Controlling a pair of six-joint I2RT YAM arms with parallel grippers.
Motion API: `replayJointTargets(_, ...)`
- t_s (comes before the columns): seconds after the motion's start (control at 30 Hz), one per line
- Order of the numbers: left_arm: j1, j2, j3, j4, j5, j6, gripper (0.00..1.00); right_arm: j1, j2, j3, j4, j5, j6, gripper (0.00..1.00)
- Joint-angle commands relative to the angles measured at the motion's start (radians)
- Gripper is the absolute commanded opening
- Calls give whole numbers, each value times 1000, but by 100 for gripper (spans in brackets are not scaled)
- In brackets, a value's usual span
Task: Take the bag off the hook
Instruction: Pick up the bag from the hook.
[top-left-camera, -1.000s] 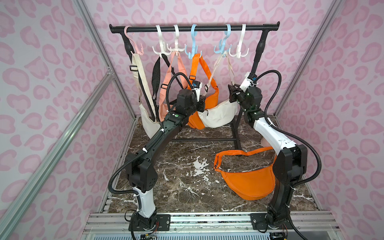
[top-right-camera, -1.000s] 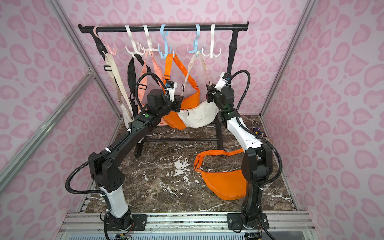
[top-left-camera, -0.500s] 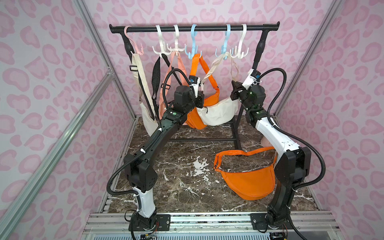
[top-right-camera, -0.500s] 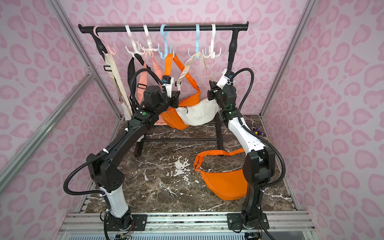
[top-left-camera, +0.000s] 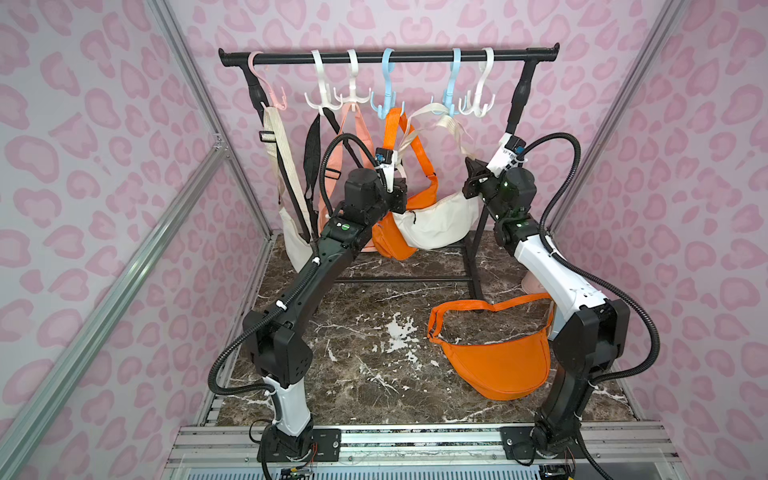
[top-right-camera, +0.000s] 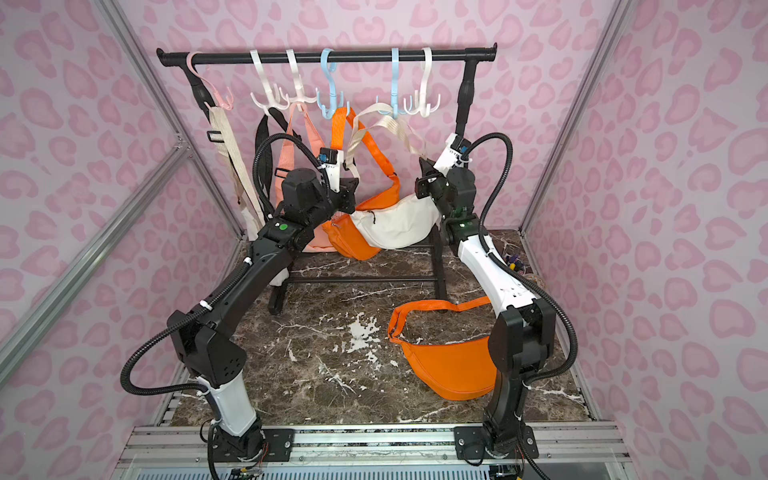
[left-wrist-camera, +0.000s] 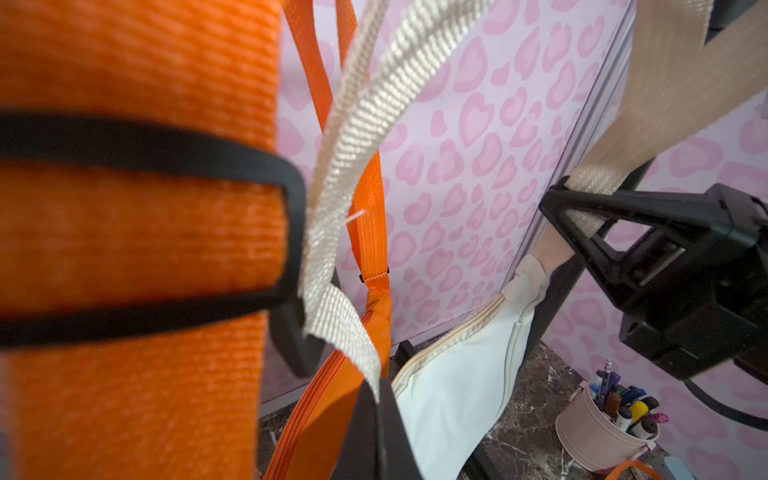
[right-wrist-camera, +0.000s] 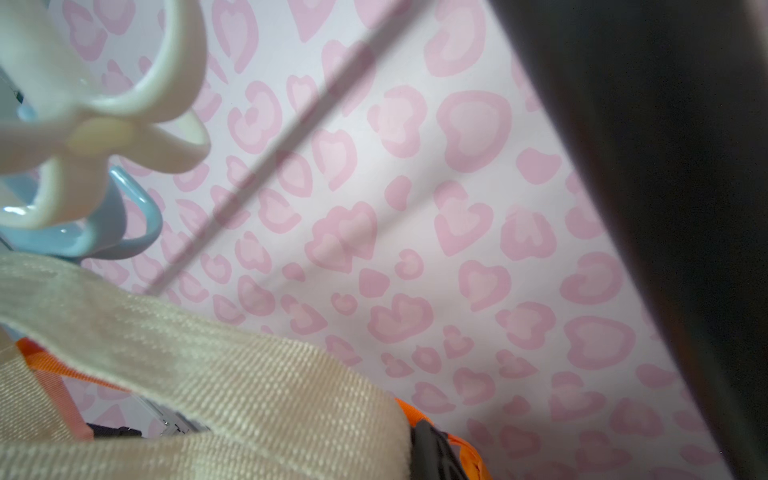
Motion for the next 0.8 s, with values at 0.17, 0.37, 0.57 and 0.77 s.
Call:
replayJointTargets(0.17,-1,-9,81,-2,37,-23,3,4,-32,11,1,-5,16,0)
replayJointTargets(0.37,-1,1,141,-36,75,-52,3,7,-55,11,-7,-8,41,0)
replayJointTargets(0.57,-2,23,220,-94,129,-71,4,7,-76,2,-26,-19,67,0)
replayJointTargets(0.77,-9,25,260,-114,165,-84,4,7,-81,27,-63,-33,97,0)
